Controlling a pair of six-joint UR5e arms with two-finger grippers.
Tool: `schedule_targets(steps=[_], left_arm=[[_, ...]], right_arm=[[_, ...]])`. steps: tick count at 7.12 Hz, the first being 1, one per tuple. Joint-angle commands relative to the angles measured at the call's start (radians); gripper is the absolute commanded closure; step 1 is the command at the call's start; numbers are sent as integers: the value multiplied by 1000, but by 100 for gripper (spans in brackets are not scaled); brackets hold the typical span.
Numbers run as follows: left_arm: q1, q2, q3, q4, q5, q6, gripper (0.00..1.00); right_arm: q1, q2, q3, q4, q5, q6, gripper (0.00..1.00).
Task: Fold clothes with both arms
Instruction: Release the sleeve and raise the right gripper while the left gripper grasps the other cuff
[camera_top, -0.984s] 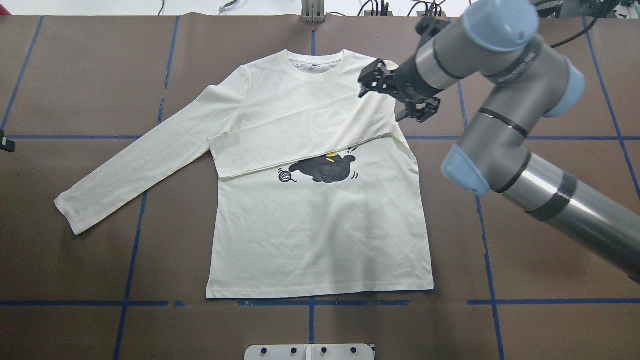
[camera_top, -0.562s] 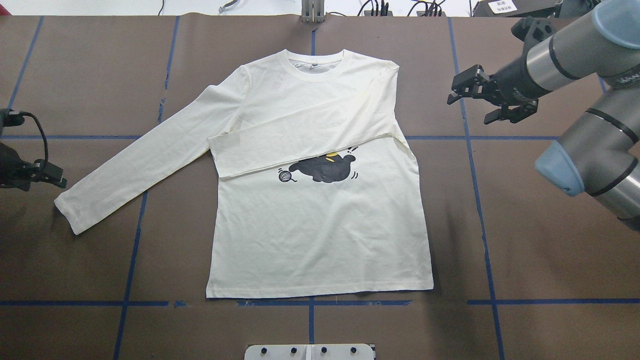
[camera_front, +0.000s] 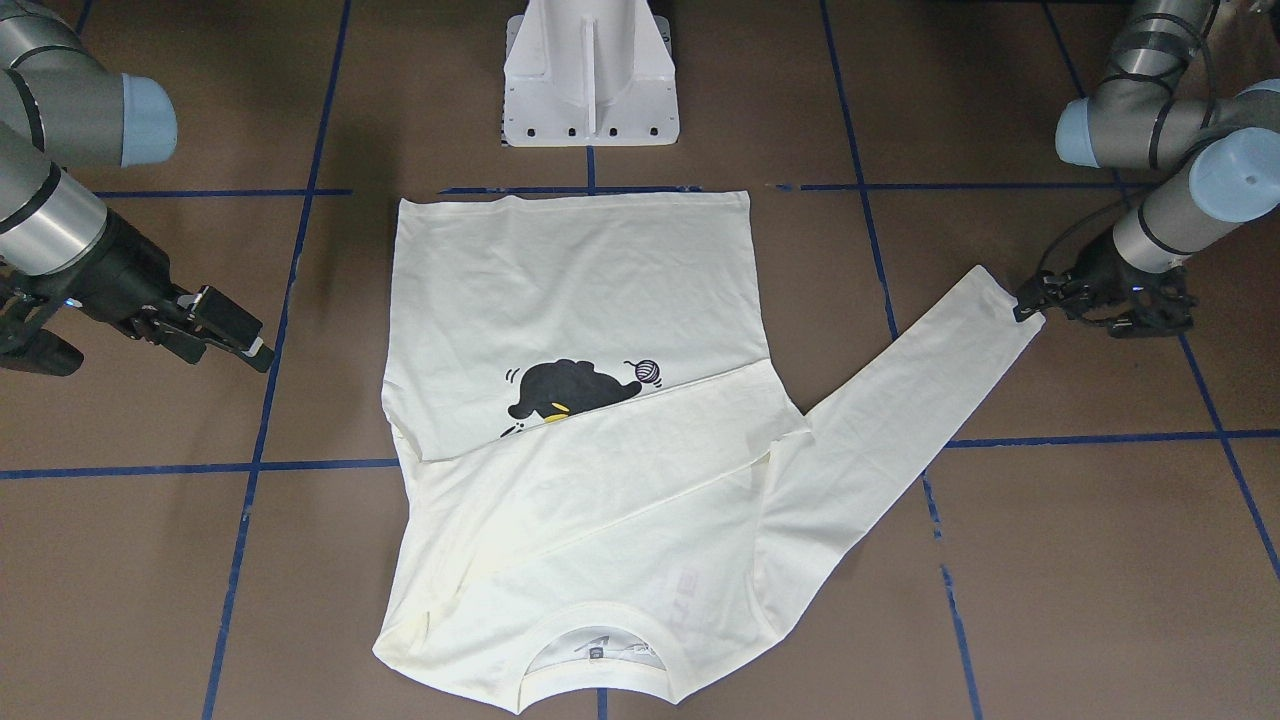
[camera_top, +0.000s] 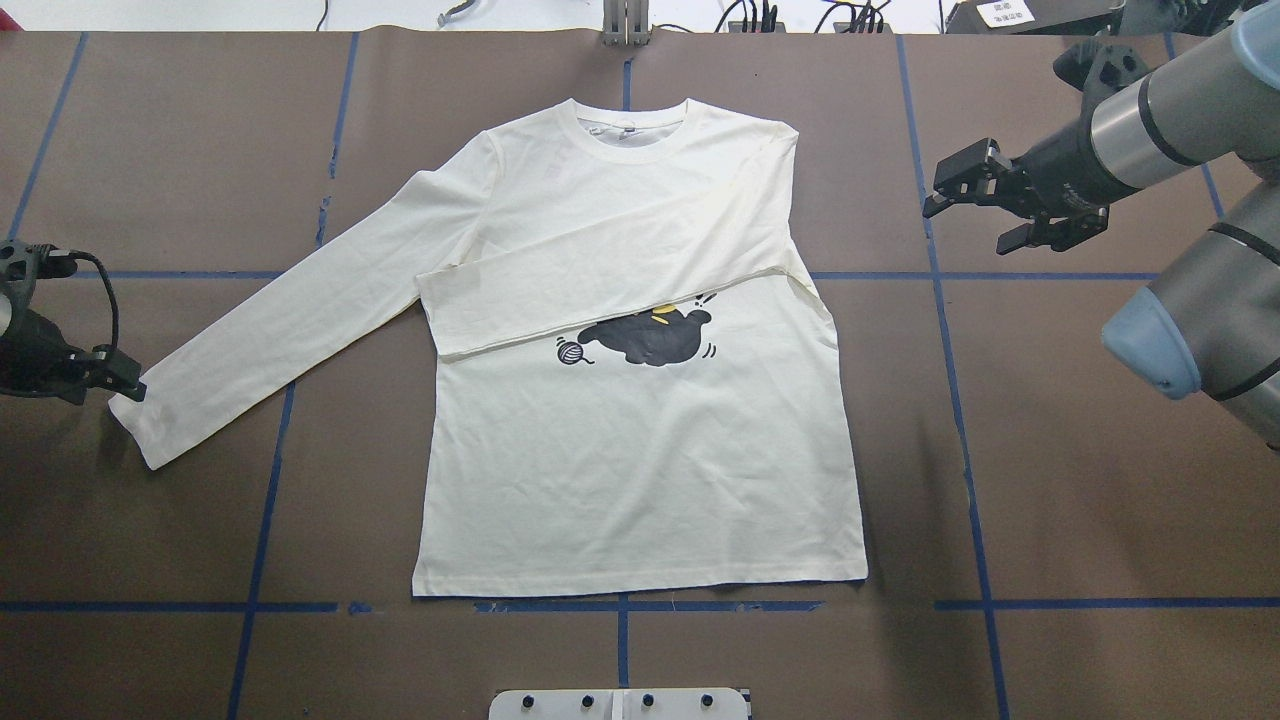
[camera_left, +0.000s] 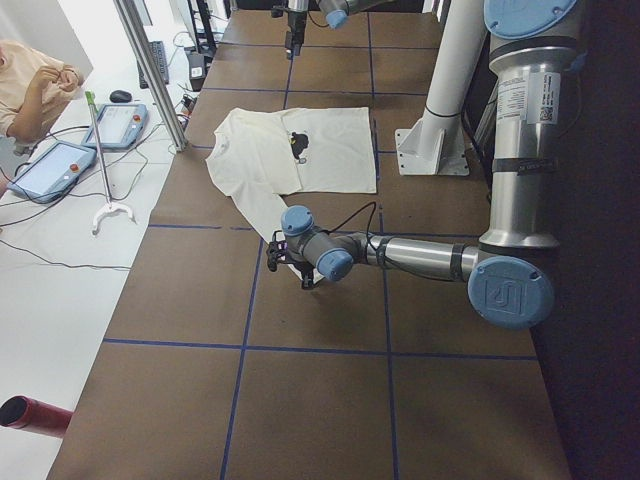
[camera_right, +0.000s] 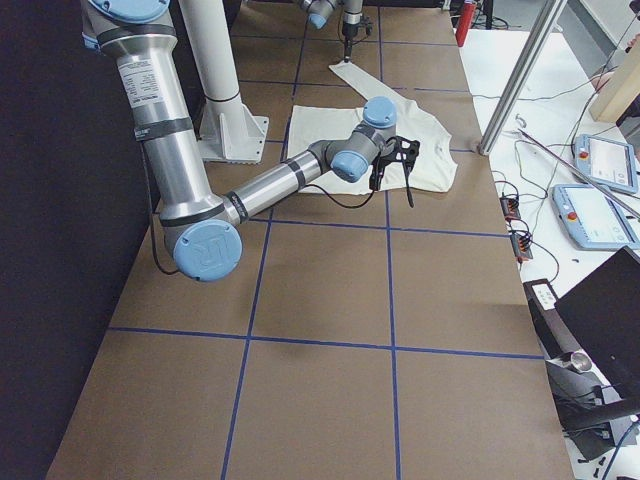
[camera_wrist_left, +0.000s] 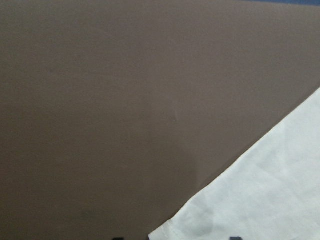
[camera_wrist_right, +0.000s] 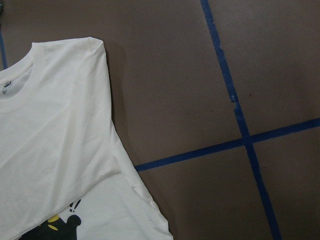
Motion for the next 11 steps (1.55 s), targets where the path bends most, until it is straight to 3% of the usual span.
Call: schedule_targets(steps=[1, 3, 5, 6, 7, 9, 11], left_arm=[[4, 0, 5, 1, 2, 0, 80], [4, 1, 12, 5, 34, -5, 100], [4, 1, -17, 8, 27, -9, 100], [4, 6, -21, 10, 34, -8, 44], [4, 6, -16, 8, 34, -9, 31], [6, 6, 1, 8, 34, -9, 32], [15, 6, 1, 8, 33, -8, 40]], right_arm=[[0, -2, 14, 0, 3, 7, 0], [0, -1, 19, -2, 8, 10, 0], [2, -2, 25, -2, 20, 12, 0], [3, -7, 31, -2, 20, 12, 0], [3, -28, 48, -2, 22, 12, 0], [3, -33, 54, -2, 20, 12, 0], [3, -42, 63, -2, 22, 12, 0]])
